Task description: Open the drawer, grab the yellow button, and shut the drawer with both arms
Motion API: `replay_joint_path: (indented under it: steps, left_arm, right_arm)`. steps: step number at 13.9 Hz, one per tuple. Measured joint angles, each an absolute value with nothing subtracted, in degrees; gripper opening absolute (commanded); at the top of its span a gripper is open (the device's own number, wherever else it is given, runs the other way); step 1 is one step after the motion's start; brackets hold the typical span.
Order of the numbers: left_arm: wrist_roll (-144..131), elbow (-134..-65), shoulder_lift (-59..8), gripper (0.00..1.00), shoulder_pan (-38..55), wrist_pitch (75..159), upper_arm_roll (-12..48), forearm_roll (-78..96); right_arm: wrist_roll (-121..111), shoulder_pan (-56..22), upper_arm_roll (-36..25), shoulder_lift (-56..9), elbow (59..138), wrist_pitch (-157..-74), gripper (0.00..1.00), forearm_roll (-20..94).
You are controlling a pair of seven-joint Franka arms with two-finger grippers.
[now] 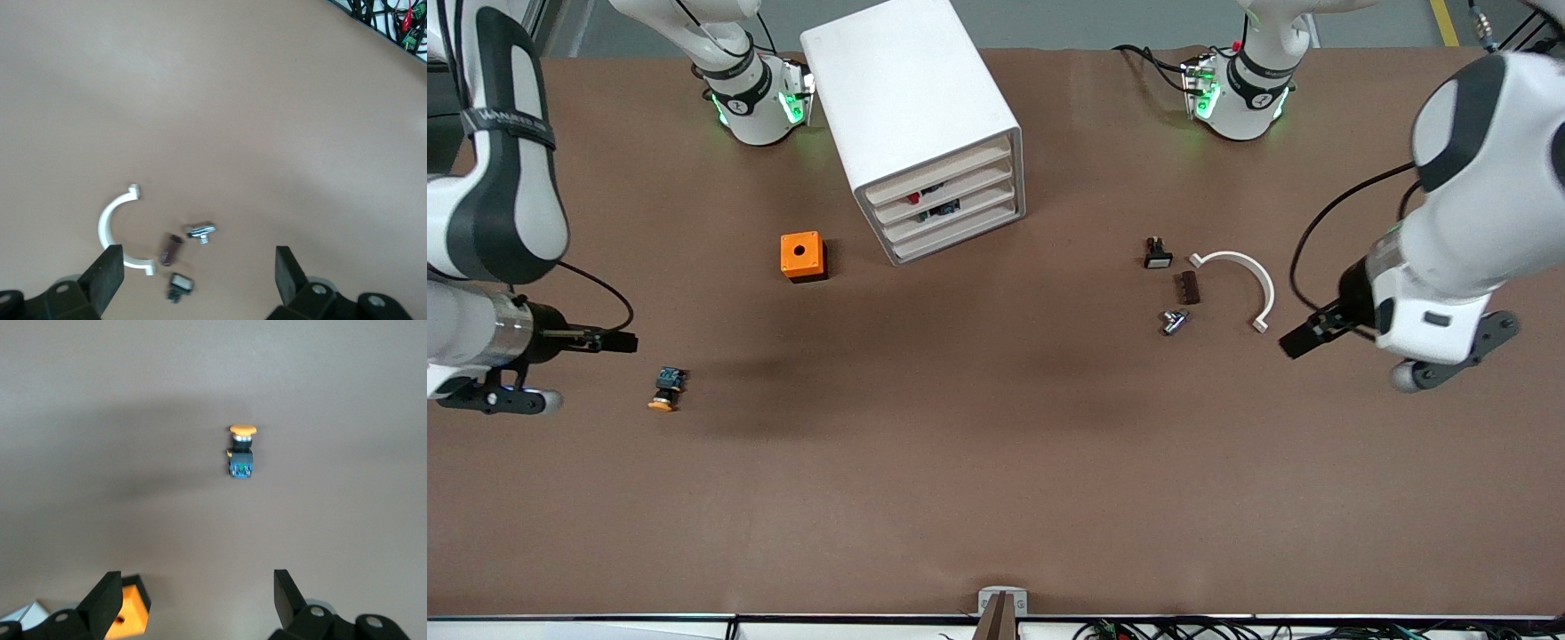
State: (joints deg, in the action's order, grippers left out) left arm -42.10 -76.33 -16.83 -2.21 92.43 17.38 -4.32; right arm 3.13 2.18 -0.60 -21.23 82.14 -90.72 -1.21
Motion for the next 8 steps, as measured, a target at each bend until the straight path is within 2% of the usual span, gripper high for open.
replay_joint_path:
  steps: [4,8]
  left_arm:
    - [-32.75,-77.60,-11.27,1.00,-4.79,88.23,16.71,-4.32]
    - [-21.49,-85.22,-3.17,1.00,-0.37,88.09,7.51,-3.81]
  right_arm:
    - [3.36,1.82,-0.61,-15.24,80.13,-86.78,1.00,-1.21]
    - [3.35,1.82,-0.69,-12.30,80.22,-85.35,1.00,-1.22]
